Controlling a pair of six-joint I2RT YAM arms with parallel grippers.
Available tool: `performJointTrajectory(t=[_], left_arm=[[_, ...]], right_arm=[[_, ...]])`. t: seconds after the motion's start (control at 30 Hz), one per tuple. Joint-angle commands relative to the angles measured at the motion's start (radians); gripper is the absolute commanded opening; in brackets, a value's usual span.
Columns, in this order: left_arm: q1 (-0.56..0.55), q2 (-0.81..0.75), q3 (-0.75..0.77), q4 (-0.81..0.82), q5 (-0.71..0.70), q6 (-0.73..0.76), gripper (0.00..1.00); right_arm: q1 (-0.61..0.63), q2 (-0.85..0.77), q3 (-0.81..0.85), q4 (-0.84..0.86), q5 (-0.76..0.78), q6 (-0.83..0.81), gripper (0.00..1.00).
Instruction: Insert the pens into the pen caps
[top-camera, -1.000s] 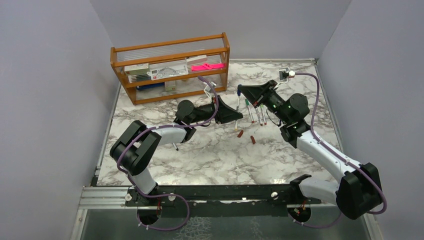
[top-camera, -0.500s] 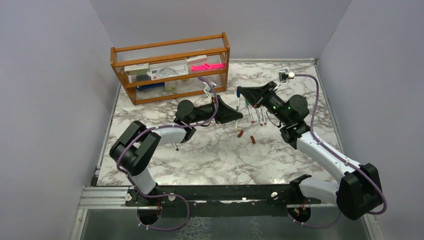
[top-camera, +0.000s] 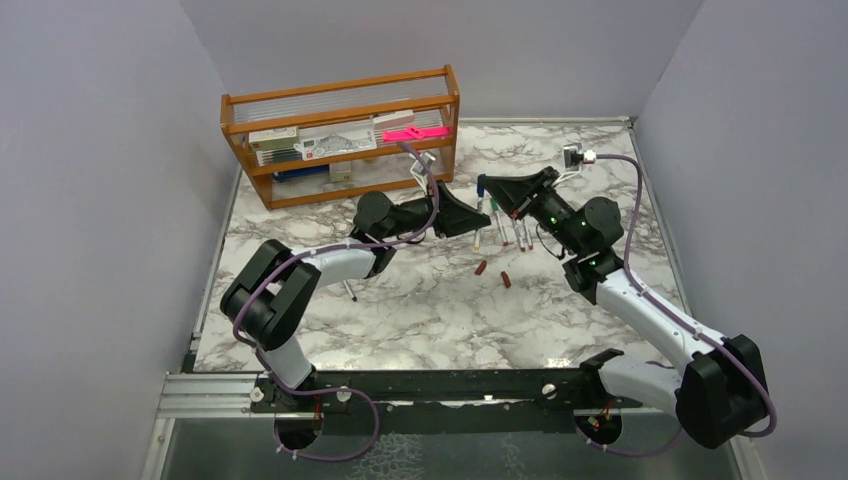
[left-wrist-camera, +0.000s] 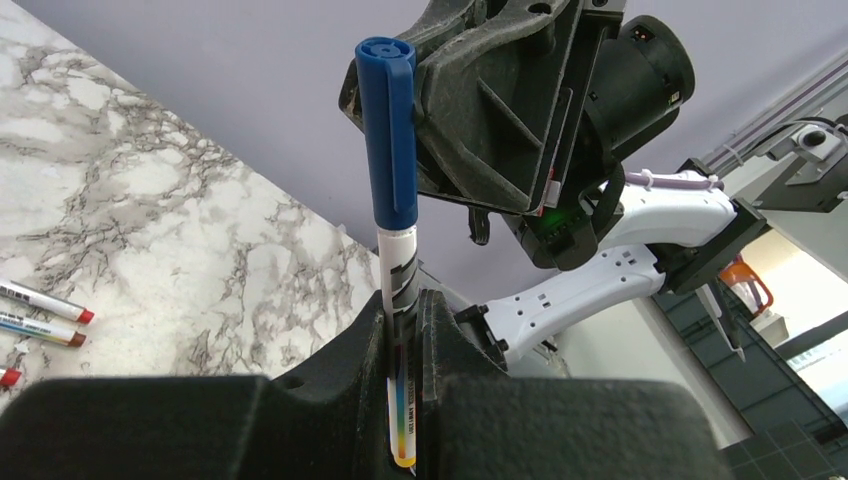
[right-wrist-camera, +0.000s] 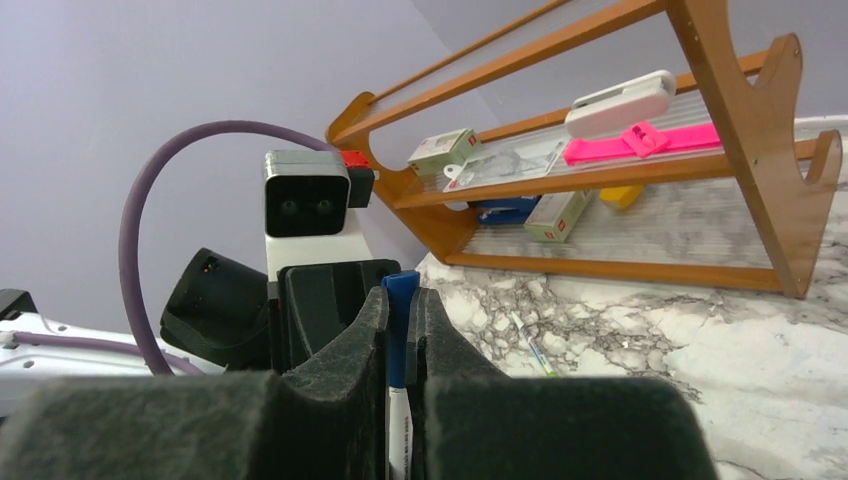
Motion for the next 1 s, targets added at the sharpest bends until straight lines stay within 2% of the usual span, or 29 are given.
performJointTrajectory(t=[0.0, 0.27, 0.5, 0.67, 0.83, 0.97], left_arm=[[-0.002, 0.015, 0.085, 0.053, -0.012, 0.024, 0.00], [0.002, 0.078, 0.164, 0.048, 0.008, 0.012, 0.00], [0.002, 0.074, 0.157, 0.007, 0.023, 0.053, 0.00], [0.002, 0.062, 0.148, -0.008, 0.047, 0.073, 0.00], [0.002, 0.052, 0.145, -0.039, 0.073, 0.112, 0.00], [0.001, 0.066, 0.165, -0.062, 0.130, 0.144, 0.00]], right_arm=[[-0.002, -0.011, -0.037, -0.030, -0.024, -0.009, 0.01], [-0.002, -0.045, -0.028, -0.079, -0.083, -0.070, 0.01], [-0.002, -0.102, 0.013, -0.182, -0.069, -0.154, 0.01], [-0.002, -0.161, 0.021, -0.243, -0.011, -0.189, 0.13], [-0.002, -0.196, 0.036, -0.305, 0.028, -0.225, 0.32], [-0.002, -0.217, 0.053, -0.342, 0.050, -0.246, 0.43]])
